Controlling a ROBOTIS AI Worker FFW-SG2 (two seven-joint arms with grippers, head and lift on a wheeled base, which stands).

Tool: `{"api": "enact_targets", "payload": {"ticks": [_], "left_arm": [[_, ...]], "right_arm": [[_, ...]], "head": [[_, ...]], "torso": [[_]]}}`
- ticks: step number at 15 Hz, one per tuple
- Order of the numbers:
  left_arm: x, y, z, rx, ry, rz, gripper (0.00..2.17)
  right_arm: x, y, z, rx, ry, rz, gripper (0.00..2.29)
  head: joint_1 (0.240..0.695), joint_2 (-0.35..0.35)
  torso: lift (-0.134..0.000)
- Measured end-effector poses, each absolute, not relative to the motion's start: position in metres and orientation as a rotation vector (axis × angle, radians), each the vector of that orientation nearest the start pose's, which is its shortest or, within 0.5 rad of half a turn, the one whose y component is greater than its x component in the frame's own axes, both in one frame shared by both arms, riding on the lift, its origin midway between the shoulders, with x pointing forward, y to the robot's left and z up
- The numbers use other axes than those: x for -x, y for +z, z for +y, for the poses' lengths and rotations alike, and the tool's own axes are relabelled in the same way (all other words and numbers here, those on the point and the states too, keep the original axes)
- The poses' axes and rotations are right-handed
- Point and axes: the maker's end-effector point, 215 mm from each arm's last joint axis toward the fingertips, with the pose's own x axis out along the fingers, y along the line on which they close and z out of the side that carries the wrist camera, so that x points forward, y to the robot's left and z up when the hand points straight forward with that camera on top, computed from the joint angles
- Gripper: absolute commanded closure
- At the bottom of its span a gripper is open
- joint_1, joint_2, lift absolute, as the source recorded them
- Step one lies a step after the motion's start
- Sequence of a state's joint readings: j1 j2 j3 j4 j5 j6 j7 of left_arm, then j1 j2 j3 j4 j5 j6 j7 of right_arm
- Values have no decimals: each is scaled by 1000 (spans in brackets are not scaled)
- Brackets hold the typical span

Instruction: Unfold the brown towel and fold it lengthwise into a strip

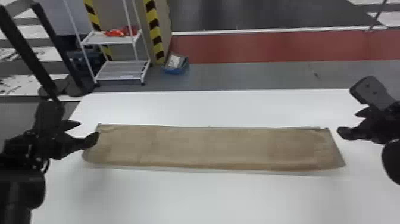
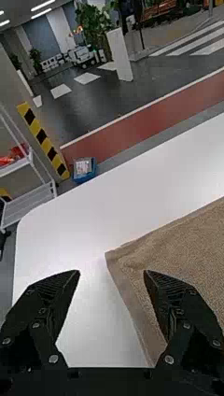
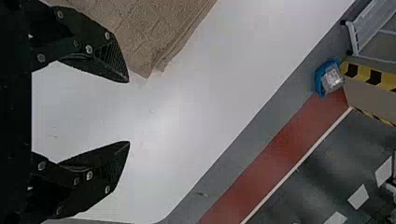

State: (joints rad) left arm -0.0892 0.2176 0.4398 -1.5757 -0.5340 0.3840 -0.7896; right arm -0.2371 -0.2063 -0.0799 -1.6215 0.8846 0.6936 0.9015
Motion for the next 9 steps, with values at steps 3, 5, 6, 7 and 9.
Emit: {"api": "enact_targets", "payload": {"ticks": [3, 5, 6, 7, 9], "left_arm": [[-538, -400, 487, -375, -83, 501, 26], [-527, -393, 490, -243, -73, 435, 26], [-520, -387, 488, -145, -76, 383, 29], [-512, -382, 483, -48, -80, 327, 33], [-496, -375, 465, 85, -87, 247, 33]], "right_arm": [[-568, -395, -398, 566, 163, 757, 66], [-545, -384, -389, 403, 131, 702, 63], [-532, -374, -370, 315, 146, 647, 63], [-517, -362, -349, 241, 164, 583, 70], [-492, -335, -328, 171, 143, 446, 70]], "head": [[695, 88], [695, 92], [695, 117], [695, 135], [695, 156]], "torso": [[-126], [-126], [-126], [-126], [-126]]}}
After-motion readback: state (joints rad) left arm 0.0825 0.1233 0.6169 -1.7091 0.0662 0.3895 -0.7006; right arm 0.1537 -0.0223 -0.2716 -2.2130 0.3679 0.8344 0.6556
